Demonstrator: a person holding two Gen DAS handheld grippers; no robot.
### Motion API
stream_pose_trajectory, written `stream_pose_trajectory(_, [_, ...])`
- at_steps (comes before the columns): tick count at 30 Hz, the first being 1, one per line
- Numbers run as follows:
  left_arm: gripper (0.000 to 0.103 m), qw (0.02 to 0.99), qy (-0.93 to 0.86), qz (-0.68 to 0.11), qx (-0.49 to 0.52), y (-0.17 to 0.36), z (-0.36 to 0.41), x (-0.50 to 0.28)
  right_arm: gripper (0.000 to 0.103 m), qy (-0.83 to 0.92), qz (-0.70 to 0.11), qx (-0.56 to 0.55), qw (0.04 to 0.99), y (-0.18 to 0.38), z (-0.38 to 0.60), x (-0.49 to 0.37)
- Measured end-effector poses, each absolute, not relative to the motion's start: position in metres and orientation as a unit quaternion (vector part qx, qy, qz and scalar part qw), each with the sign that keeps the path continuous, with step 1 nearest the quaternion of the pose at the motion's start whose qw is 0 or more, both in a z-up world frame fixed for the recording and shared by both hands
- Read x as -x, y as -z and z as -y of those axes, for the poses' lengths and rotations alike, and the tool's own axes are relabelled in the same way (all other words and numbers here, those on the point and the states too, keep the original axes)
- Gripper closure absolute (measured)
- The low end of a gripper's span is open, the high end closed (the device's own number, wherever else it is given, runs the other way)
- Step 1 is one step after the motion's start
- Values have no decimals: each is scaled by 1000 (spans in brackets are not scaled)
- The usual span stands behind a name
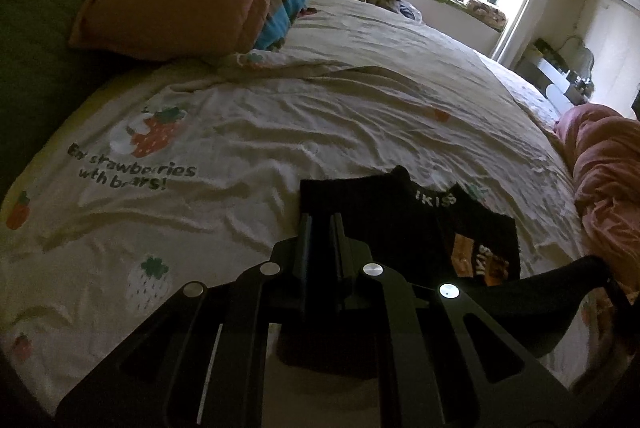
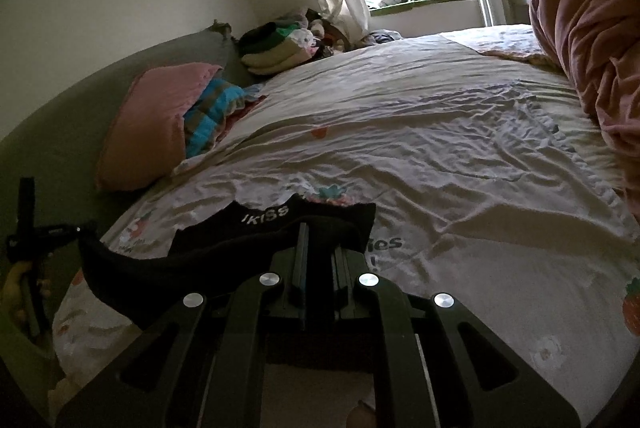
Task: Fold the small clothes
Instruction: 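Lift the hem with both grippers and fold it toward the collar, then open both grippers to lay the folded hem onto the shirt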
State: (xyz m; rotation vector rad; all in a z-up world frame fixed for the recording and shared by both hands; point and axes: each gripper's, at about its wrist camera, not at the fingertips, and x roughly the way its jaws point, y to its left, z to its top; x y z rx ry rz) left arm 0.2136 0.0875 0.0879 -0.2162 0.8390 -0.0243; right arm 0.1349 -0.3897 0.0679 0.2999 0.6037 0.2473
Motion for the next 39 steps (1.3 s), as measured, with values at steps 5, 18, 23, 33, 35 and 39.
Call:
stream_pose_trajectory(5, [100, 905, 2, -410, 111, -84, -92, -240, 95, -108, -304, -142, 936, -58, 386, -164])
stream_pose_trajectory(18, [100, 890, -26, -441, 118, -38, -96, -284, 95, -79, -349, -147, 922, -2, 382, -220])
stream_pose_trajectory(23, [99, 886, -26, -444, 128, -22, -98, -288, 94, -71, -359, -149, 919, 13, 383, -225])
stream_pose_trajectory(33, [95, 894, -40, -426, 131, -13, -117, -266, 61, -41, -335, -125, 933, 15, 386, -213])
stream_pose_trajectory(35, [94, 899, -40, -421, 115, -11, -116, -257, 61, -35, -330, -128, 934, 16, 391, -210])
stream_pose_trajectory(39, [93, 900, -40, -429, 70, 2, -107, -244, 61, -18, -331, -132, 934, 21, 400, -204])
